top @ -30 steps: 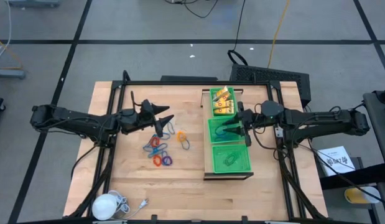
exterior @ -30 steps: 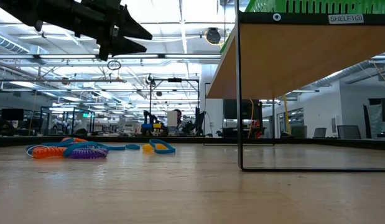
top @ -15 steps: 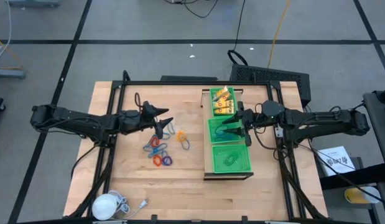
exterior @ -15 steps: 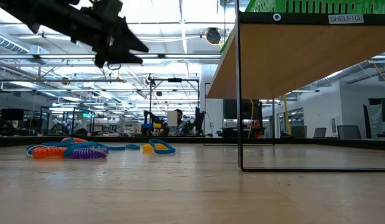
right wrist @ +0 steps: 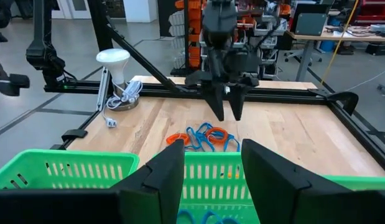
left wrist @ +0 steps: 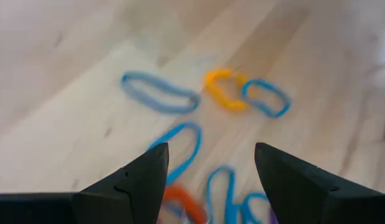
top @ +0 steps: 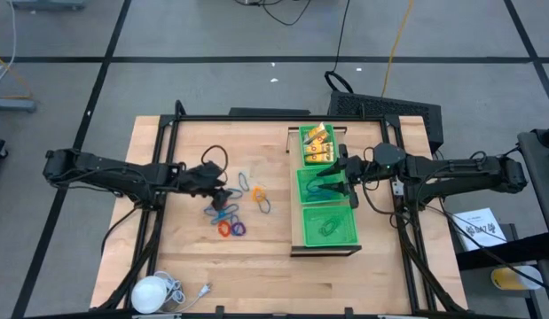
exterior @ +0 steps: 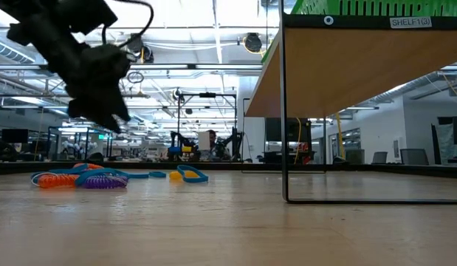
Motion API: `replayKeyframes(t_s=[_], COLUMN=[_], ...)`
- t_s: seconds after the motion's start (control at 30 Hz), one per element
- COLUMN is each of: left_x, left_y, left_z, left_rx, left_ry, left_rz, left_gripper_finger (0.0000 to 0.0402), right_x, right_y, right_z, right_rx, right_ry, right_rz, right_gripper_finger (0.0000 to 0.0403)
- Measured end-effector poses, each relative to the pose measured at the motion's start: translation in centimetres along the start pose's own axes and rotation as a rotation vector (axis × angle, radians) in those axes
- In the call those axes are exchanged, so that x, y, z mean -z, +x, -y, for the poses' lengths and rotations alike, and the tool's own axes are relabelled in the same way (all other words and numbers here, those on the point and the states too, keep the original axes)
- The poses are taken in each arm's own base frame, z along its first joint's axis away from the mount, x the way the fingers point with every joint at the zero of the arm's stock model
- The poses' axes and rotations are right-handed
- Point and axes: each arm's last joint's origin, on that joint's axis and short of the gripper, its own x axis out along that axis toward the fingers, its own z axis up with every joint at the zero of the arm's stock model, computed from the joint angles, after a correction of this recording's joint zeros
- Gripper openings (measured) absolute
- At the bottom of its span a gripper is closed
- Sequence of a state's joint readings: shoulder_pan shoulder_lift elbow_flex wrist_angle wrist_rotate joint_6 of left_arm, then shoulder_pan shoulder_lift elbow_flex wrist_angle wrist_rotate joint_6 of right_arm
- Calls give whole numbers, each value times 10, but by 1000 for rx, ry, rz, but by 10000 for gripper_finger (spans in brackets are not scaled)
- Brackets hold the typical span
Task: Pick & Place Office Desk Supplies
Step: Put the blue rubber band into the middle green bin
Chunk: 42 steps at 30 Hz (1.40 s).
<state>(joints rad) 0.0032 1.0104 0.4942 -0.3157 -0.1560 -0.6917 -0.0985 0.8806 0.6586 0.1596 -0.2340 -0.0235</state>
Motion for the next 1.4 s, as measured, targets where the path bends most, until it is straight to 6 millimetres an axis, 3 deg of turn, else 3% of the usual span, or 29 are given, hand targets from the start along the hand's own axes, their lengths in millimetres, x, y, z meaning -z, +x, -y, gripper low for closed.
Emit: replayKeyframes(t_s=[0.27, 0.73, 1.2, 1.4], left_x=[21, 34, 33, 26], left_y=[8, 34, 34, 30], left_z=[-6, -7, -8, -2], left_rx=[-145, -209, -208, -131], left_ry=[-87, -97, -96, -83], left_rz=[-178, -327, -326, -256], left_gripper_finger=[250, 243, 61, 10], right_x=[0, 1, 0, 0], right_y=[0, 0, 0, 0], right_z=[0, 0, 0, 0], right_rx=[0, 0, 0, 1], right_ry=[1, 1, 1, 1], right_rz=[-4, -5, -4, -4], right_gripper_finger=[149, 144, 144, 144])
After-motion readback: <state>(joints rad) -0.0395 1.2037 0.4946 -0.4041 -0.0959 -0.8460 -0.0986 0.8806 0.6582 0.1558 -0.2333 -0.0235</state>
